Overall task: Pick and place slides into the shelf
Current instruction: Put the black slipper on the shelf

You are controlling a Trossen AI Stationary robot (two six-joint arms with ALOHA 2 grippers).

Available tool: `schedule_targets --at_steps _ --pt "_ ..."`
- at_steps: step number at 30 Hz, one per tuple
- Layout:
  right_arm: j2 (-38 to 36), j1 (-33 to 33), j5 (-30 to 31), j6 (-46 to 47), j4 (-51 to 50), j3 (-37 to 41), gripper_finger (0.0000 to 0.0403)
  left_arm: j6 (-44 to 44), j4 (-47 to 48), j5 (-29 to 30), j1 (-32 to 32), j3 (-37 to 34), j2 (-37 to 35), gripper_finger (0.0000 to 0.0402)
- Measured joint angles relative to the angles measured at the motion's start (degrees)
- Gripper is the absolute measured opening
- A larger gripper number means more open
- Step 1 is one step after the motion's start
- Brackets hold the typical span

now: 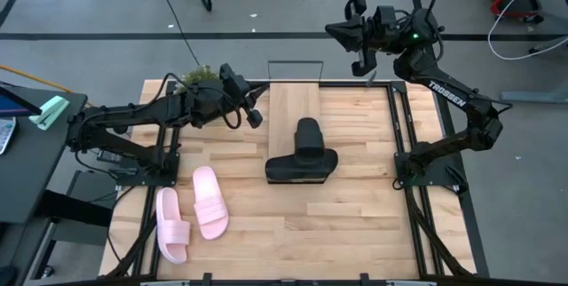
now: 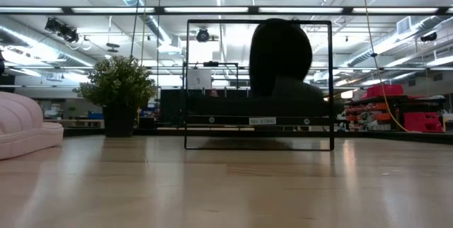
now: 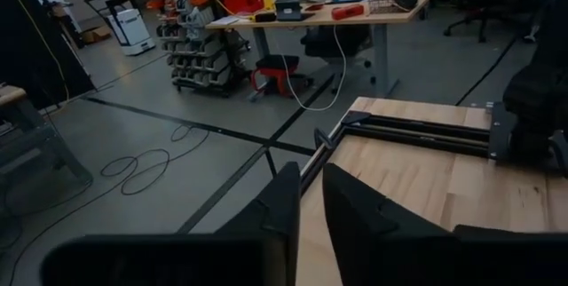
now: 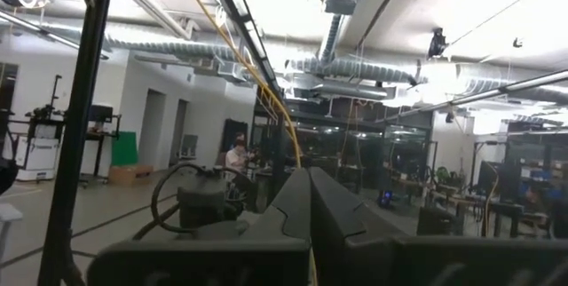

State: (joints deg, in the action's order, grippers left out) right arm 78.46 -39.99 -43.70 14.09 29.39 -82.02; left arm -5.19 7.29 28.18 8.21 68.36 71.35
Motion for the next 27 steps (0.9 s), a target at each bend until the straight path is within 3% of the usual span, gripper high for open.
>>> schedule_targets --at_steps 11,16,22,27 --pt "0.0 0.0 -0.02 -0.11 -5.24 0.0 0.0 3.59 3.95 -0.99 0.44 0.0 0.0 0.0094" --pt "0.0 0.0 -0.36 -0.13 -9.61 0.0 0.0 8.34 10.37 -10.91 1.92 0.0 0.69 0.0101" --pt "-0.1 0.09 -5.74 -0.19 -19.64 0.0 0.0009 14.85 11.41 -21.31 2.82 -0.02 3.1 0.0108" --pt "-1.1 0.76 -6.21 -2.64 -31.43 0.0 0.0029 19.87 10.94 -24.72 3.58 -0.04 5.67 0.0116"
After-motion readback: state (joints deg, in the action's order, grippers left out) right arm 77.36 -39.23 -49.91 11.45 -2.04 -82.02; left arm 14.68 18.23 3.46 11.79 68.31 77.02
